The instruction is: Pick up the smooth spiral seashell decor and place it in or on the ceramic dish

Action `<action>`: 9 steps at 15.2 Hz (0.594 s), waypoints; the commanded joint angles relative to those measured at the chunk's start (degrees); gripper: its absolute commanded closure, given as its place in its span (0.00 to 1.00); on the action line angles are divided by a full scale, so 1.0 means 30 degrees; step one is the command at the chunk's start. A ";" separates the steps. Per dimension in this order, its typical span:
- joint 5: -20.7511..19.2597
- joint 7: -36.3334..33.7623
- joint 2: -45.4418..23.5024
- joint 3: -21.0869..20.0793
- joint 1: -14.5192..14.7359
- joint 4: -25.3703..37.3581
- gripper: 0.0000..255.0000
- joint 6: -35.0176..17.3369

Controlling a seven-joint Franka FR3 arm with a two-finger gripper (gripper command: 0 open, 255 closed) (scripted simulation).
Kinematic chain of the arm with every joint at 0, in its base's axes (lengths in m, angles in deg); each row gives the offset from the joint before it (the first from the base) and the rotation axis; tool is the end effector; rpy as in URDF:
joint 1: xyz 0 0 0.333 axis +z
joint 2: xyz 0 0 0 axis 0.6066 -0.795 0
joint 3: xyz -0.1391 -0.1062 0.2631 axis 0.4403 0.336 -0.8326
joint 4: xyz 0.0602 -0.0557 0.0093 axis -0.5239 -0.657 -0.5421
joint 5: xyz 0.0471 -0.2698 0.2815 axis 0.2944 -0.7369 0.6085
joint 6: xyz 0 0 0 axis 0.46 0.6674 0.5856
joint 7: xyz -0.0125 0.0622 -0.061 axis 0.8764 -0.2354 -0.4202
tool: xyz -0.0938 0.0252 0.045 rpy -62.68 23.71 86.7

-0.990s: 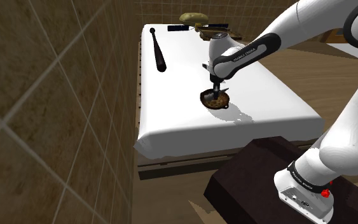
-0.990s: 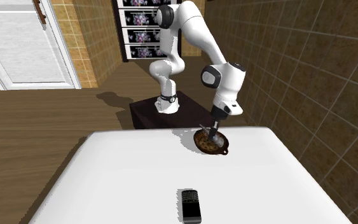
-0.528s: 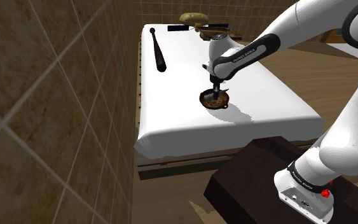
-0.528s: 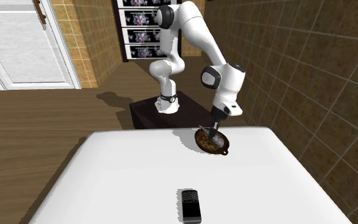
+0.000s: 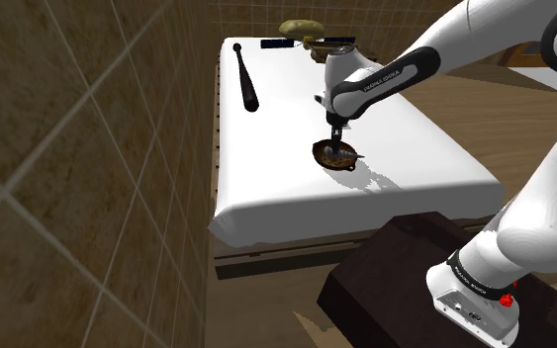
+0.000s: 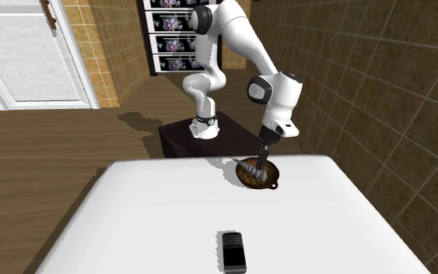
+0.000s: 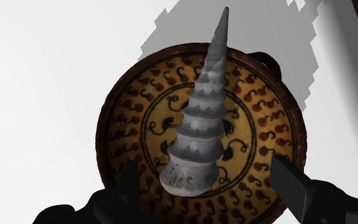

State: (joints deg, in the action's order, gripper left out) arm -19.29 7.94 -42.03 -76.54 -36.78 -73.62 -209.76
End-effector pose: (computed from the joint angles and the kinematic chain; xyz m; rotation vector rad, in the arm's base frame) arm 0.5453 -0.0169 0.3184 2.7835 1.0198 -0.1688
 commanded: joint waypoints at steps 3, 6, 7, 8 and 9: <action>0.0259 0.0160 0.0862 -0.0153 0.0145 0.0609 0.00 0.1504; 0.0259 0.0160 0.0862 -0.0153 0.0145 0.0609 0.00 0.1504; 0.0259 0.0160 0.0862 -0.0153 0.0145 0.0609 0.00 0.1504; 0.0259 0.0160 0.0862 -0.0153 0.0145 0.0609 0.00 0.1504; 0.0259 0.0160 0.0862 -0.0153 0.0145 0.0609 0.00 0.1504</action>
State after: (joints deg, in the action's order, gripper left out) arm -18.52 8.42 -39.46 -76.99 -36.35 -71.78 -205.27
